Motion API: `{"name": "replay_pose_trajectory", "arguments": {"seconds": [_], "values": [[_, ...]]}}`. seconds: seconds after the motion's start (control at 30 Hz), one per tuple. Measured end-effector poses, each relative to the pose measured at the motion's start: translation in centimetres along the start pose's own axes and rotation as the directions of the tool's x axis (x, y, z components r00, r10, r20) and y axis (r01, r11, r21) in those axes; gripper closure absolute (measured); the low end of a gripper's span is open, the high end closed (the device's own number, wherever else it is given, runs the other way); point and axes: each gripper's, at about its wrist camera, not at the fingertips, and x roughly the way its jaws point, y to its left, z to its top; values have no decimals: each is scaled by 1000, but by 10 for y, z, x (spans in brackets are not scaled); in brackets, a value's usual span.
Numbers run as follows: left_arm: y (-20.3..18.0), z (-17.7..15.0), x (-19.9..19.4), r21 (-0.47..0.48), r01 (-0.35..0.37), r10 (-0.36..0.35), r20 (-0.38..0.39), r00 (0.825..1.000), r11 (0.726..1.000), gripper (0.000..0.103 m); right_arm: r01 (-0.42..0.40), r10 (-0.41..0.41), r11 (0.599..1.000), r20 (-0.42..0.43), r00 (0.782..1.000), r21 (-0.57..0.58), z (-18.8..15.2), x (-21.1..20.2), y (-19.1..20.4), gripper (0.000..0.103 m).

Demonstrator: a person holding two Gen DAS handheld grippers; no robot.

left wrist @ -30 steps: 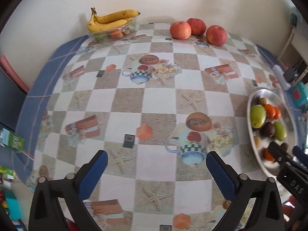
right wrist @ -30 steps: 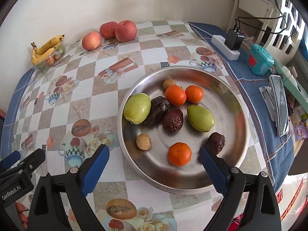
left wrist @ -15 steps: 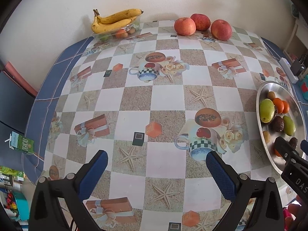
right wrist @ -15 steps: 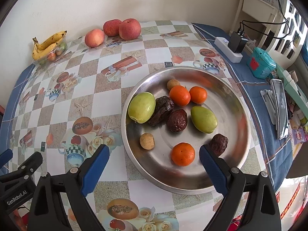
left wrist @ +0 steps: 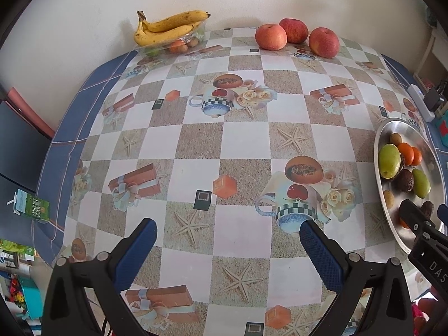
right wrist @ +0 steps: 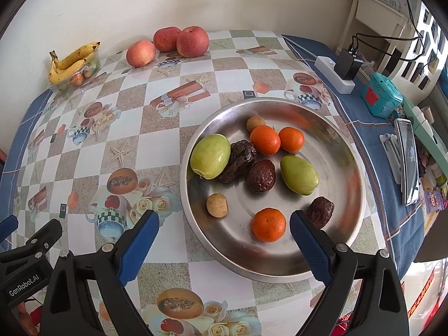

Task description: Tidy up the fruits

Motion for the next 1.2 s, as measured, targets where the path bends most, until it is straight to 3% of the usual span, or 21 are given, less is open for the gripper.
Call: {"name": "replay_pose_trajectory", "arguments": {"seconds": [1.2], "values": [[9, -1, 2, -46, -23, 21, -29, 999, 999, 0, 0, 0, 1000, -2, 1000, 0, 0, -1, 0, 8]]}}
